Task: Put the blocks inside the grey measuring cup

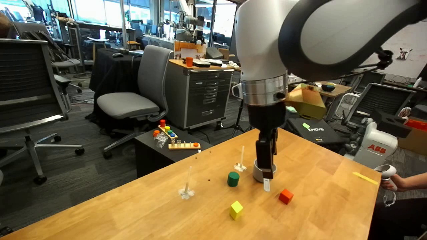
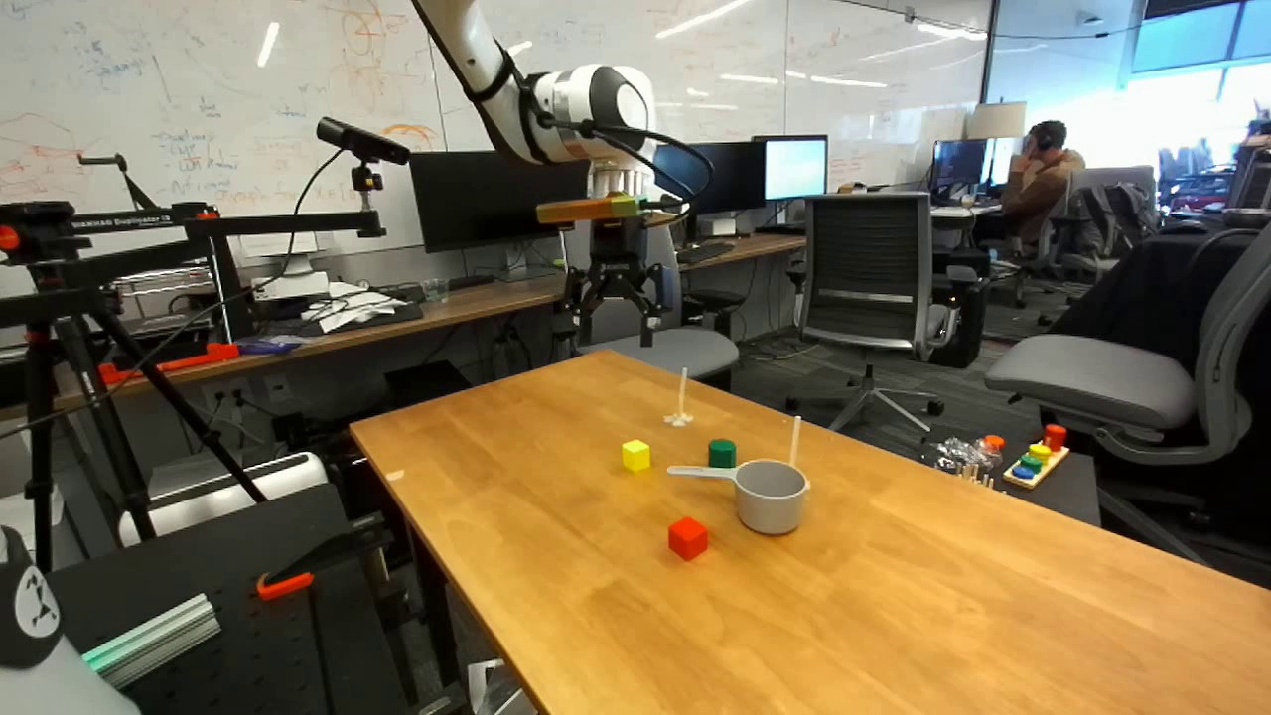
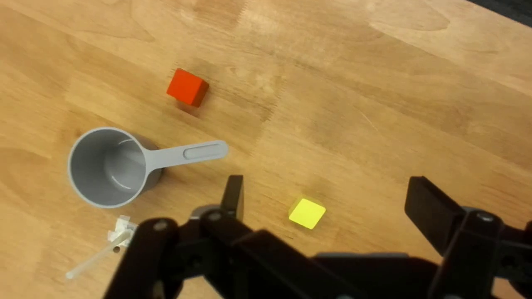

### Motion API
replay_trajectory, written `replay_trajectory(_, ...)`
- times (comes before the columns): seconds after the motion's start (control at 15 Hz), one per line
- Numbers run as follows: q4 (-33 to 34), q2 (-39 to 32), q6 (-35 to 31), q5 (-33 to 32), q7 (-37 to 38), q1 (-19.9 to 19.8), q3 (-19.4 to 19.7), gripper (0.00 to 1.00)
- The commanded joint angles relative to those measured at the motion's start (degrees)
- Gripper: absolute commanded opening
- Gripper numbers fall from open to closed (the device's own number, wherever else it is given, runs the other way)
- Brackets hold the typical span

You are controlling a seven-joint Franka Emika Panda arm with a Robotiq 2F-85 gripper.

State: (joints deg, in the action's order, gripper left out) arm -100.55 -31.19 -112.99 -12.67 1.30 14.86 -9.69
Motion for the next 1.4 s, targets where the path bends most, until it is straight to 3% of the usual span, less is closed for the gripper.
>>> replay_trajectory(0.0, 7.3, -5.7, 1.7, -4.2, -0.1, 1.5, 2.7, 1.00)
replay_trajectory(0.53, 14.8, -13.7, 3.8, -5.0, -0.6, 2.5, 3.3, 1.00)
replay_trajectory(0.93, 13.8, -14.5, 3.3, -5.2, -1.6, 5.6, 1.9, 1.00)
replay_trajectory(1.27, 16.2, -16.5, 4.6, -7.1, -0.3, 8.2, 3.5, 1.00)
replay_trajectory(1.33, 13.0, -15.0, 2.0, -5.4, -0.3, 7.2, 2.4, 1.00)
